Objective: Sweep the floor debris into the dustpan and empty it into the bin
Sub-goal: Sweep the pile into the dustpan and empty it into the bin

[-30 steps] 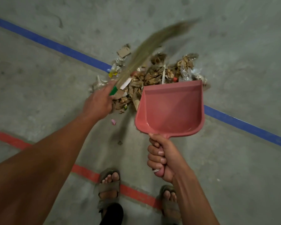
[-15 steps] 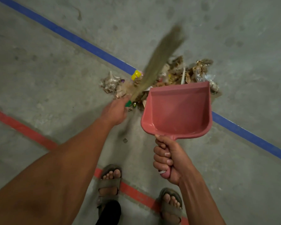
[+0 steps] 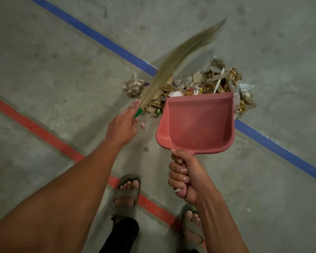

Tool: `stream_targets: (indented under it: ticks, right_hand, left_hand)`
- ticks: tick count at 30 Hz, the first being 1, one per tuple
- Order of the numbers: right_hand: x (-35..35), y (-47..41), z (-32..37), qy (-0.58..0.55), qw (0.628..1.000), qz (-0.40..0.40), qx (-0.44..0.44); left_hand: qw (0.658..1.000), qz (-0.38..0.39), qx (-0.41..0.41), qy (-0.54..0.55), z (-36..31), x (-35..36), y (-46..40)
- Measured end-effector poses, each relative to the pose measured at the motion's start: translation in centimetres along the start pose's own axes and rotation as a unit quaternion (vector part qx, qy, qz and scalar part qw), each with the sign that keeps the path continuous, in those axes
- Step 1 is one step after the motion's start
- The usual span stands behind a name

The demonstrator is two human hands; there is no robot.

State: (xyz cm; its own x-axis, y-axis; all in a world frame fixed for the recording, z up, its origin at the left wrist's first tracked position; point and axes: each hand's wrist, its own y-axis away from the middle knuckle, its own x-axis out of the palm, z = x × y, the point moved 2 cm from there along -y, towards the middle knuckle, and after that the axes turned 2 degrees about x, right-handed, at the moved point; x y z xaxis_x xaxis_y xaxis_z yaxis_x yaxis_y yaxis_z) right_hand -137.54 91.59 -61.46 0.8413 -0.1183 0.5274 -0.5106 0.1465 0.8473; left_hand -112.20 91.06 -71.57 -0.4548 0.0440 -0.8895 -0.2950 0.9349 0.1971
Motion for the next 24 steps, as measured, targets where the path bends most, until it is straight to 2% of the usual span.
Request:
stream_targets:
  ticks: [4, 7, 9, 11, 15, 20, 24]
  right_hand:
    - [0.4, 0.7, -1.0, 0.011, 1.0, 0.008, 0.008]
    - [0.4, 1.1, -1.1, 0.023, 1.0, 0.01, 0.004]
    - [0.4, 1.3, -1.2, 0.028, 1.0, 0.014, 0.001]
    - [0.5, 1.4, -1.3, 0.03, 0.999, 0.017, 0.0]
    - [0.2, 1.9, -1.8, 0.035, 0.999, 0.013, -0.001]
    - [-0.4, 2.6, -2.9, 0.028, 1.0, 0.005, 0.001]
    - [-1.3, 3.2, -3.9, 0.018, 1.0, -0.004, 0.002]
  left_hand:
    - [0.993, -0.023, -0.11, -0.038, 3.1, -1.0, 2.3]
    - [0.978, 0.032, -0.199, -0.059, 5.4, -0.6, 4.0]
    - [0.967, 0.084, -0.228, -0.077, 6.2, 0.2, 5.3]
    - [0.969, 0.113, -0.207, -0.076, 5.5, 0.9, 6.3]
    - [0.984, 0.137, -0.109, -0.025, 2.5, 2.2, 7.6]
    - [0.995, 0.097, -0.037, 0.009, -0.7, 2.5, 9.1]
    - [0.995, 0.101, -0.002, -0.023, -2.3, 2.9, 10.1]
